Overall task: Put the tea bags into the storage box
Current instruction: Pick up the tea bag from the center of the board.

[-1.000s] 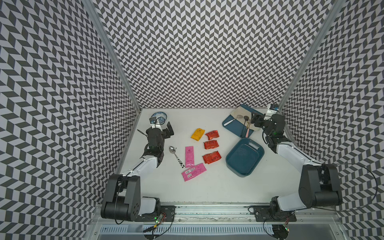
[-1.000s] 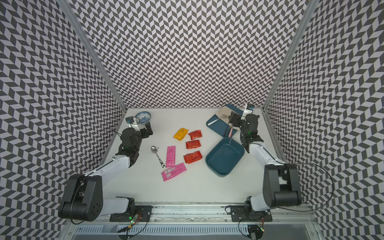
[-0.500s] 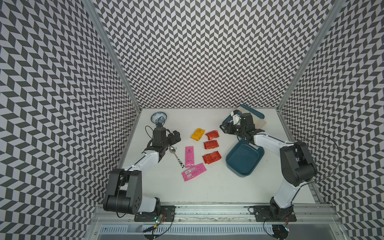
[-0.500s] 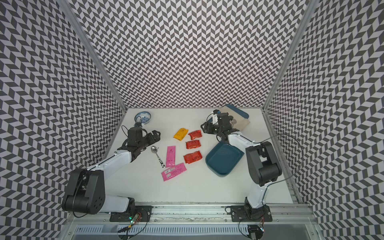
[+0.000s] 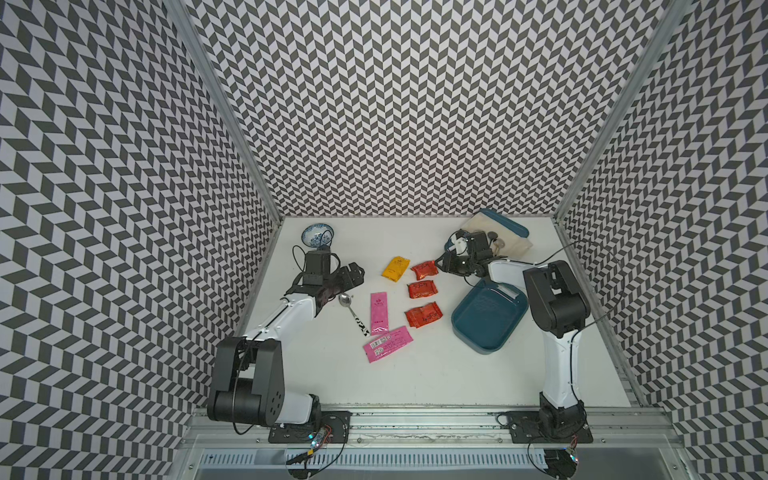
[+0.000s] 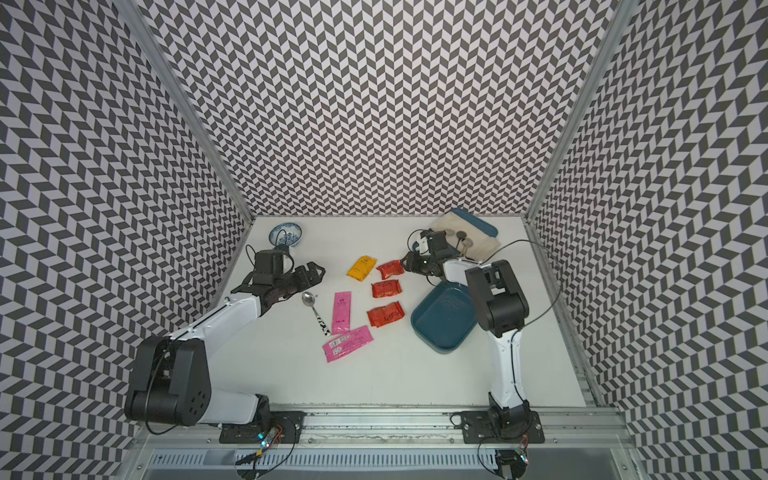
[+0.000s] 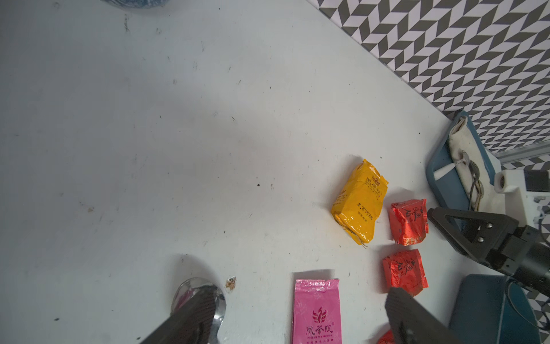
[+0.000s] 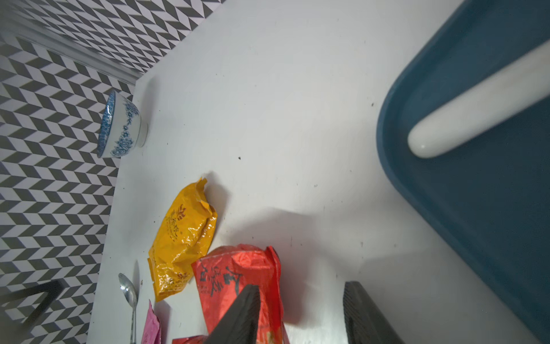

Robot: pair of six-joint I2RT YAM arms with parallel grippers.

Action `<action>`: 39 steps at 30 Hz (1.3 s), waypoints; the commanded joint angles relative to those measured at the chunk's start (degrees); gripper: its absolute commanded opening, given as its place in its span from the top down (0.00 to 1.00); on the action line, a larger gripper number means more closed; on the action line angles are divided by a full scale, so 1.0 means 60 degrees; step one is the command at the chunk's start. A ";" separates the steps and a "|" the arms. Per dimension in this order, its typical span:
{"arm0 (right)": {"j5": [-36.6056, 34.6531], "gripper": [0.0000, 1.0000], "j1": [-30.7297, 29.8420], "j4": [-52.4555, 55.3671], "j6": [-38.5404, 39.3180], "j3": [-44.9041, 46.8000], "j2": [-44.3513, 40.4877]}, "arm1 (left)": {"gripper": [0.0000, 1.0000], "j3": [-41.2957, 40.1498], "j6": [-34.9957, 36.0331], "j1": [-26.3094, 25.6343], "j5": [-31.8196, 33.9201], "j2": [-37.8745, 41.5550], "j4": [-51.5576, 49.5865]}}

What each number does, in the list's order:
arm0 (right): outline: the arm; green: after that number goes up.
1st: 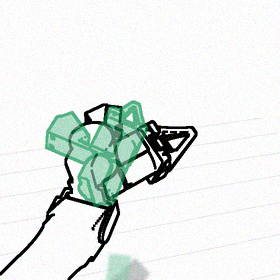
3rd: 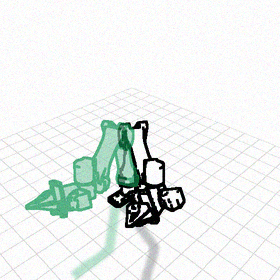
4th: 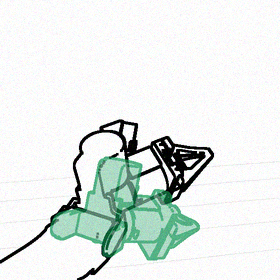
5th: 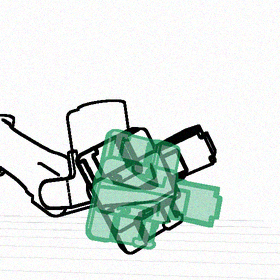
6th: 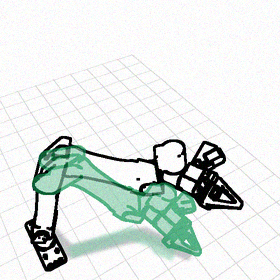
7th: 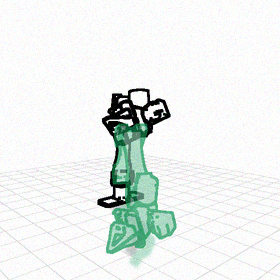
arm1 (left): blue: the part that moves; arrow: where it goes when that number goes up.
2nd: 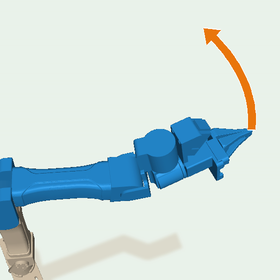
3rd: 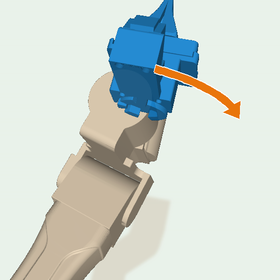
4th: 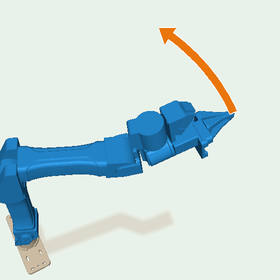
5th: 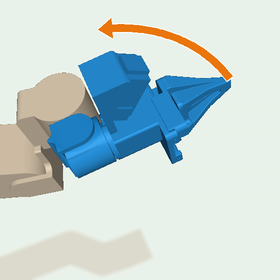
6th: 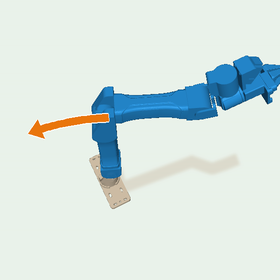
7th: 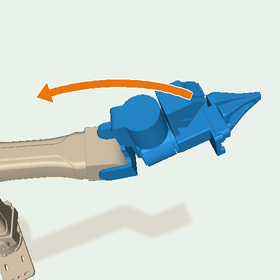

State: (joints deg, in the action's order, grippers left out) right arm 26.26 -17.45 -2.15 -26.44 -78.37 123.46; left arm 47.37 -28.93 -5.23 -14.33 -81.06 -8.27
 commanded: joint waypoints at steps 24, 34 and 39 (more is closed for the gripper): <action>0.1304 1.00 -0.0140 -0.0545 -0.0650 -0.0666 0.0694 | 0.06 -0.0083 0.0255 0.0696 0.0146 0.0284 -0.0395; 0.1458 1.00 -0.0080 -0.0273 -0.0780 -0.0277 -0.1198 | 0.06 -0.0254 -0.0222 0.0707 -0.0316 -0.0047 -0.0049; 0.1581 1.00 0.0254 0.0023 -0.0726 0.0508 -0.2652 | 0.07 -0.0374 -0.0360 0.0697 -0.0837 -0.0172 0.0112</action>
State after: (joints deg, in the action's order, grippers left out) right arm 34.70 -17.32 -1.96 -31.09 -77.87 112.81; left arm 46.17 -30.17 -1.34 -16.69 -81.45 -9.21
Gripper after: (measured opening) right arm 0.038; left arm 0.931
